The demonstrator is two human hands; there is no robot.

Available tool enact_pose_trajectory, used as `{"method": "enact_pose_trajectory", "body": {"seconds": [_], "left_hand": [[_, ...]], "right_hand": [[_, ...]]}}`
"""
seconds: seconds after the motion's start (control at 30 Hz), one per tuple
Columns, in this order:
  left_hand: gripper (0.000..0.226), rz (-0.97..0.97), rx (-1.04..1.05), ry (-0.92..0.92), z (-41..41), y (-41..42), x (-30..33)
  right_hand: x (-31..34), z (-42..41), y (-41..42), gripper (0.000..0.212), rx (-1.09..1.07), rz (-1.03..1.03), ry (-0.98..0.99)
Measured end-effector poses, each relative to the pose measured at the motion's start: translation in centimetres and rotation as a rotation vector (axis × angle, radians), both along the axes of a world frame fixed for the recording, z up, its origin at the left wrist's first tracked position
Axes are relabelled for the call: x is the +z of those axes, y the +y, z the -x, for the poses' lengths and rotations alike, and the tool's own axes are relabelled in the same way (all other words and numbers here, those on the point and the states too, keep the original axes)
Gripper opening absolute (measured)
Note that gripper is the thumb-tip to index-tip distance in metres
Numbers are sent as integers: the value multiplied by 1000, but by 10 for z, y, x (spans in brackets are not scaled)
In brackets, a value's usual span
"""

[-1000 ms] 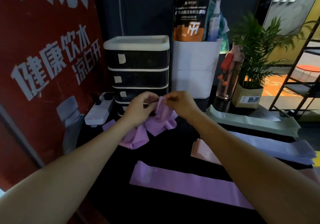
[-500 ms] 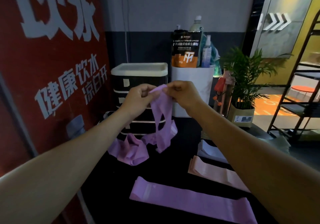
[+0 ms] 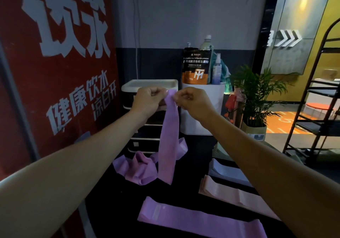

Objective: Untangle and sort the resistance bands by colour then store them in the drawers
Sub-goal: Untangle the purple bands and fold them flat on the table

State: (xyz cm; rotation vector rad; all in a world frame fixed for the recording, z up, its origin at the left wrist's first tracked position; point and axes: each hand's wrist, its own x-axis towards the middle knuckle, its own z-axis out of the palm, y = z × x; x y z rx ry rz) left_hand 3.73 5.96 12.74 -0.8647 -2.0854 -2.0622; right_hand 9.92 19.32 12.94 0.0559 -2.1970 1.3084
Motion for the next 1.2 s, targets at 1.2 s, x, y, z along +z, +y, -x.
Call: {"method": "enact_pose_trajectory", "body": {"seconds": [1.2], "left_hand": [[39,266,-245,-4,-35,20,-5]], "right_hand": [[16,-36,11,19,-100,4,59]]}}
